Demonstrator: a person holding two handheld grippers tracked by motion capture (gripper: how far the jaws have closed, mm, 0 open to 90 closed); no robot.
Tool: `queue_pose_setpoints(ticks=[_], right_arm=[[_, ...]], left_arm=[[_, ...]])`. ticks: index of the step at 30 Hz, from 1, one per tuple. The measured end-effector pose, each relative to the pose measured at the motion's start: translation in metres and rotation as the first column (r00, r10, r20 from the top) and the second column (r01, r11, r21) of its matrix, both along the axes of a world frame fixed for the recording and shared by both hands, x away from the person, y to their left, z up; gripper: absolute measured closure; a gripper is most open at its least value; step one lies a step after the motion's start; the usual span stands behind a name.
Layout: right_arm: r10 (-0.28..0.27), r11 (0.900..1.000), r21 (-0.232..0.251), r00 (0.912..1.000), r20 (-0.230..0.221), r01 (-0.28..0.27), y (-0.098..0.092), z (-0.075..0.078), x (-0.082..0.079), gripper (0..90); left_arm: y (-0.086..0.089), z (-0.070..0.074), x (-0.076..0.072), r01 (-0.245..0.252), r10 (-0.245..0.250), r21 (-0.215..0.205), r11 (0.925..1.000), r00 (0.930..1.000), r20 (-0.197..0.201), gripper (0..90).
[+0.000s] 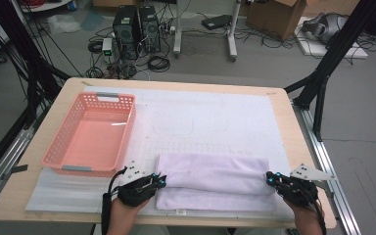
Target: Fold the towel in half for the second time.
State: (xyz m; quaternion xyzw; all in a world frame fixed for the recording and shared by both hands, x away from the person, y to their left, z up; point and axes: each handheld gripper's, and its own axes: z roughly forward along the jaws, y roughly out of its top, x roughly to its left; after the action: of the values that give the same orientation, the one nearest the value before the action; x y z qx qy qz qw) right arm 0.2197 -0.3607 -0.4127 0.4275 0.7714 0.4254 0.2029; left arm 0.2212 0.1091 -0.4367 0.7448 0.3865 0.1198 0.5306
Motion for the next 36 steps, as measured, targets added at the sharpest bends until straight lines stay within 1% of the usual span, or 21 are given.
queue_pose_setpoints(ticks=[4,7,9,10,11,12,13,15,16,17,19,21,23,25,27,29,31,33,34,35,36], right_arm=[[-0.001,1.0,0.008,0.9993,0.037,0.001,-0.008,0.011,-0.015,87.6],[-0.008,1.0,0.014,0.9996,0.026,0.008,-0.014,0.011,-0.026,87.7],[-0.002,1.0,0.016,0.9999,0.015,0.002,-0.017,0.009,-0.033,87.6],[0.003,1.0,0.021,1.0,0.0,-0.003,-0.018,0.007,-0.035,86.8],[0.009,0.999,0.033,0.9994,-0.033,-0.008,-0.019,0.006,-0.037,83.8],[0.004,1.0,0.021,0.9993,-0.037,-0.003,-0.019,0.005,-0.038,74.6],[-0.015,1.0,0.017,0.9996,-0.025,0.015,-0.019,0.006,-0.039,70.8],[-0.029,0.999,0.03,0.9996,-0.004,0.03,-0.021,0.01,-0.038,65.9],[-0.04,0.999,0.033,0.9992,0.008,0.04,-0.021,0.012,-0.037,65.7],[-0.039,0.999,0.037,0.999,0.019,0.039,-0.02,0.014,-0.034,65.7],[-0.037,0.999,0.021,0.9992,0.018,0.037,-0.016,0.014,-0.026,65.7],[-0.025,1.0,-0.002,0.9997,0.003,0.025,-0.009,0.01,-0.014,66.0],[-0.013,1.0,-0.024,0.9998,-0.013,0.012,-0.002,0.004,0.0,65.7],[0.009,1.0,-0.025,0.9991,-0.041,-0.01,0.005,-0.001,0.013,65.9],[0.038,0.998,-0.039,0.9973,-0.063,-0.041,0.013,-0.007,0.026,66.3],[0.065,0.996,-0.06,0.9941,-0.087,-0.071,0.021,-0.012,0.039,65.9],[0.064,0.993,-0.089,0.994,-0.089,-0.072,0.026,-0.014,0.05,65.5],[0.057,0.994,-0.088,0.9915,-0.117,-0.067,0.027,-0.02,0.062,67.4],[0.055,0.992,-0.103,0.9894,-0.135,-0.069,0.026,-0.024,0.067,69.1],[0.052,0.992,-0.103,0.9888,-0.14,-0.067,0.025,-0.027,0.069,71.3],[0.046,0.995,-0.082,0.9912,-0.124,-0.057,0.021,-0.028,0.071,74.5]], left_arm=[[0.001,0.001,-0.013,0.024,-0.024,-0.003,0.9997,0.9997,0.005,82.8],[0.001,-0.002,-0.02,0.044,-0.044,0.016,0.9989,0.999,-0.001,80.2],[0.001,-0.002,-0.022,0.043,-0.043,0.025,0.9988,0.9991,0.001,72.5],[0.002,-0.002,-0.021,0.037,-0.037,0.018,0.9992,0.9993,0.007,64.8],[0.003,-0.001,-0.02,0.028,-0.028,0.002,0.9996,0.9996,0.003,56.0],[0.004,0.0,-0.019,0.016,-0.016,-0.01,0.9998,0.9998,0.009,50.7],[0.006,0.001,-0.017,0.005,-0.004,-0.022,0.9997,0.9998,0.018,46.6],[0.009,0.005,-0.013,-0.013,0.014,-0.057,0.9983,0.9995,0.027,44.4],[0.011,0.007,-0.01,-0.024,0.026,-0.068,0.9974,0.999,0.036,42.8],[0.013,0.009,-0.007,-0.027,0.03,-0.075,0.9968,0.9988,0.04,43.1],[0.015,0.011,0.001,-0.04,0.043,-0.073,0.9965,0.9979,0.047,43.6],[0.016,0.01,0.012,-0.051,0.052,-0.075,0.9959,0.9983,0.024,44.6],[0.014,0.008,0.024,-0.056,0.056,-0.057,0.9968,0.9984,0.002,44.1],[0.013,0.008,0.032,-0.056,0.055,-0.077,0.9955,0.9984,-0.015,43.3],[0.011,0.009,0.037,-0.052,0.051,-0.073,0.996,0.9986,-0.01,43.8],[0.008,0.008,0.043,-0.051,0.05,-0.052,0.9974,0.9985,-0.021,43.4],[0.004,0.005,0.051,-0.067,0.066,-0.005,0.9978,0.9967,-0.046,42.3],[0.0,0.0,0.057,-0.081,0.083,0.023,0.9964,0.9948,-0.059,42.0],[-0.001,-0.001,0.06,-0.078,0.08,0.031,0.9964,0.9945,-0.067,42.4],[-0.004,-0.004,0.064,-0.078,0.082,0.053,0.9956,0.9932,-0.082,43.5],[-0.007,-0.006,0.067,-0.08,0.089,0.089,0.9928,0.9908,-0.102,47.6]])
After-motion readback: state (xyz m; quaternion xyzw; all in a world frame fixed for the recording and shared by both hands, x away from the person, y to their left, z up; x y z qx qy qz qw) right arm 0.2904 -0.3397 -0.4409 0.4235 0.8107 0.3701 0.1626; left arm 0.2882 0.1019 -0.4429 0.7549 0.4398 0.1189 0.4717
